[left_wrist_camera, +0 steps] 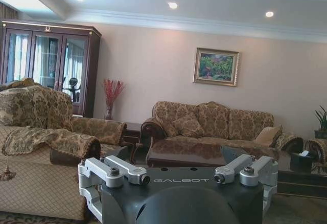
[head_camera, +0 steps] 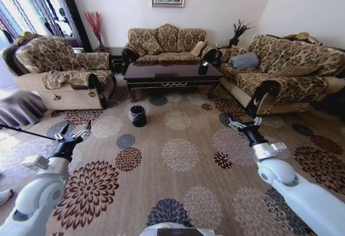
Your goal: Move to the front of the table and pick up the trash from the floor, then place it into the trash bin.
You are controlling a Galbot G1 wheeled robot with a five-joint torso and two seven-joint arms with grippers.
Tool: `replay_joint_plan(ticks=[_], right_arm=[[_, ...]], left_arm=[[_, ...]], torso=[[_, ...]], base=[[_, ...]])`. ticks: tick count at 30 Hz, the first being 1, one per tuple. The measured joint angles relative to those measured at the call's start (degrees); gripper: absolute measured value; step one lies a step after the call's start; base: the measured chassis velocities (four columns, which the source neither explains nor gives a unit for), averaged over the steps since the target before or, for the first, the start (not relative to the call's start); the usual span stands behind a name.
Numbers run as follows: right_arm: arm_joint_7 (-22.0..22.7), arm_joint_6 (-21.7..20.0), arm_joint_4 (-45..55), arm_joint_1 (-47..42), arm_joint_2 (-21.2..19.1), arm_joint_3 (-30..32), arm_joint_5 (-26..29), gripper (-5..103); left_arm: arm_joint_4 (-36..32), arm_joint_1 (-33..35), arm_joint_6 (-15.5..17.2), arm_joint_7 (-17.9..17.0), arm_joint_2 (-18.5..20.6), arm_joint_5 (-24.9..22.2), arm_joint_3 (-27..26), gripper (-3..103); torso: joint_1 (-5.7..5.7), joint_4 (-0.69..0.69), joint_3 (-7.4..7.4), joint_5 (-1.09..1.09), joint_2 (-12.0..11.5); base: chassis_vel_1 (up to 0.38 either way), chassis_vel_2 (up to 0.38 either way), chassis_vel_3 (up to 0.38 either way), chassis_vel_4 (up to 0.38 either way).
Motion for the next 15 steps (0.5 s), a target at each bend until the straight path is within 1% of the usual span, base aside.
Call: replay_joint_plan(ticks=[8,12,14,15], right_arm=[[-0.22,0.04,-0.15,-0.13,-0.13,0.04,-0.11,100],[-0.28,0.06,-0.24,-0.28,-0.3,0.07,-0.3,100],[-0.39,0.11,-0.36,-0.13,-0.46,-0.06,-0.36,100],[-0.39,0.11,-0.36,-0.13,-0.46,-0.06,-0.36,100]], left_arm=[[-0.47,0.39,0.17,-0.11,-0.04,-0.18,-0.34,100],[-0.56,0.4,0.23,-0.15,-0.06,-0.08,-0.16,100],[-1.25,0.52,0.5,-0.3,-0.19,-0.03,-0.27,100],[-1.25,0.52,0.5,-0.3,-0.19,-0.03,-0.27,100]], torso=[[1.11,0.0,1.46,0.0,2.59],[1.49,-0.01,1.94,0.0,3.41],[1.91,0.0,2.43,0.0,4.33],[1.91,0.0,2.43,0.0,4.33]], base=[[0.0,0.0,0.0,0.0],[0.0,0.0,0.0,0.0],[0.0,0.0,0.0,0.0],[0.0,0.0,0.0,0.0]])
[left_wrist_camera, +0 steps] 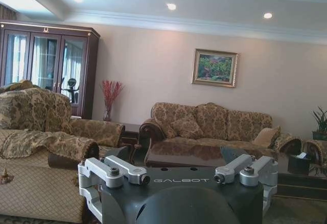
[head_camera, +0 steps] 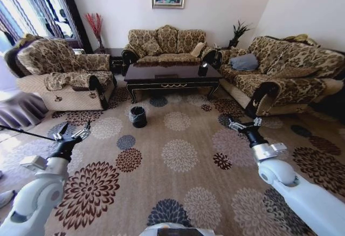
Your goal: Move to the front of the table and pick up the trash from the floor, then place it into the trash bin.
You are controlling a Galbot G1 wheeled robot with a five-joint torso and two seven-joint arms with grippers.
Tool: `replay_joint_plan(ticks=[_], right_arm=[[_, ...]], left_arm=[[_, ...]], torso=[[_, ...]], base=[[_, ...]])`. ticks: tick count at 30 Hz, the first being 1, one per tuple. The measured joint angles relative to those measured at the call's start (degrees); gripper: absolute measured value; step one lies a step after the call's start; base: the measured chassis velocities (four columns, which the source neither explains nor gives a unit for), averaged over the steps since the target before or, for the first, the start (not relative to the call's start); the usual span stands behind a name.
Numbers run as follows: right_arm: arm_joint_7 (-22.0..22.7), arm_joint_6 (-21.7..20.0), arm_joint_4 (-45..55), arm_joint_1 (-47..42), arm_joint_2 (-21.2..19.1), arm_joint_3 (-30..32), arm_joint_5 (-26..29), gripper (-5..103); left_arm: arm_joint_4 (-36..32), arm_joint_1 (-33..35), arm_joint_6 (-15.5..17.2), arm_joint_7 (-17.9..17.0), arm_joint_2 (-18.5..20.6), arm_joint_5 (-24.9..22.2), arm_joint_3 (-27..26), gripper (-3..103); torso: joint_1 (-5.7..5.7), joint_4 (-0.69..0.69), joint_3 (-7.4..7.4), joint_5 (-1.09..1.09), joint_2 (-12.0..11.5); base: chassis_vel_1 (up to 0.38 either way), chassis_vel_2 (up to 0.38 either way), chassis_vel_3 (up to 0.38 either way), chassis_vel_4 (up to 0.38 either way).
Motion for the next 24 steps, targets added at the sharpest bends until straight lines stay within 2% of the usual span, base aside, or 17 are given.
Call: replay_joint_plan(ticks=[14,16,24], right_arm=[[-0.41,0.35,0.32,-0.32,0.1,-0.01,-0.1,100],[-0.39,0.41,0.3,-0.33,0.1,0.0,-0.12,100],[-0.3,0.53,0.24,-0.2,0.46,-0.1,-0.16,100]], left_arm=[[-0.71,0.79,0.25,-0.23,-0.26,0.05,-0.61,100],[-0.77,0.73,0.19,-1.16,-0.26,-0.12,-0.31,100],[-0.7,0.28,0.38,-2.29,-0.21,-0.24,0.16,100]], torso=[[1.87,0.0,2.28,0.0,4.17],[2.28,0.0,2.79,0.0,5.08],[2.52,0.0,3.19,0.0,5.72]], base=[[0.0,0.0,0.0,0.0],[0.0,0.0,0.0,0.0],[0.0,0.0,0.0,0.0]])
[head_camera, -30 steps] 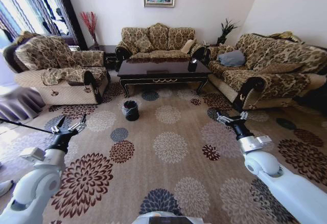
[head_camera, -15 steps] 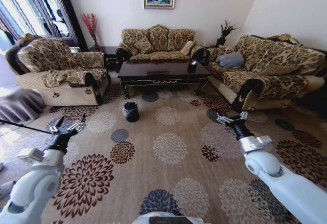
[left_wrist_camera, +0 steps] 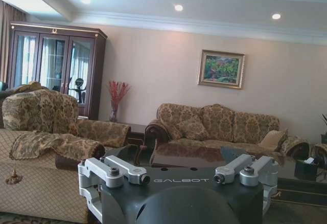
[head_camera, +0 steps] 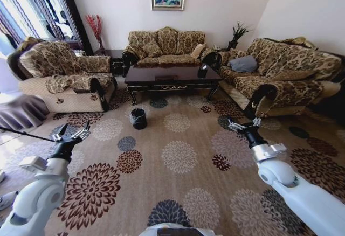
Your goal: Move to the front of the table and pick up the trash from the floor, then place it into the trash bin.
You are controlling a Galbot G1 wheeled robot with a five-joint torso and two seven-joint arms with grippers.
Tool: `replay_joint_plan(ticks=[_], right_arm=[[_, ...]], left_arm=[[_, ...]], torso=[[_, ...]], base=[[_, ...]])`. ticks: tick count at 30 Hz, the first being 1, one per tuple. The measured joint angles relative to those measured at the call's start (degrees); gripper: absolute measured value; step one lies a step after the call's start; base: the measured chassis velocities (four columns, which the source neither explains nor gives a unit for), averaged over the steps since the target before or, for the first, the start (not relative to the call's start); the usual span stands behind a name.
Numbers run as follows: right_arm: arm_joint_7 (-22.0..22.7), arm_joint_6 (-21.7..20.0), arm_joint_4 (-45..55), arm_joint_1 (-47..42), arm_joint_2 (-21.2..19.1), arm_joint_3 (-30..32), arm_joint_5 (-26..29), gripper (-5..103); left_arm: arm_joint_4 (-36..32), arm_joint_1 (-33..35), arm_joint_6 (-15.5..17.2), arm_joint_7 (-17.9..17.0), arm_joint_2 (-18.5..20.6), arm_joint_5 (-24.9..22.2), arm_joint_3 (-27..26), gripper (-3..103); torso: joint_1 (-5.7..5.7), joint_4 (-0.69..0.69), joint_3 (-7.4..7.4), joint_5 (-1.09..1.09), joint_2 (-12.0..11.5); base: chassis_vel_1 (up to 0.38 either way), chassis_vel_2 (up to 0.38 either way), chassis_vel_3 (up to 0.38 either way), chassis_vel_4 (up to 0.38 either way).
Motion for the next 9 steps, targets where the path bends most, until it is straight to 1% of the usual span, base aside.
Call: replay_joint_plan(ticks=[9], right_arm=[[0.1,0.01,-0.11,0.1,-0.09,-0.09,-0.16,100]], left_arm=[[0.52,-0.4,-0.05,0.07,0.02,0.23,0.58,100]], torso=[[-0.07,0.0,-0.09,0.0,-0.19]], base=[[0.0,0.0,0.0,0.0]])
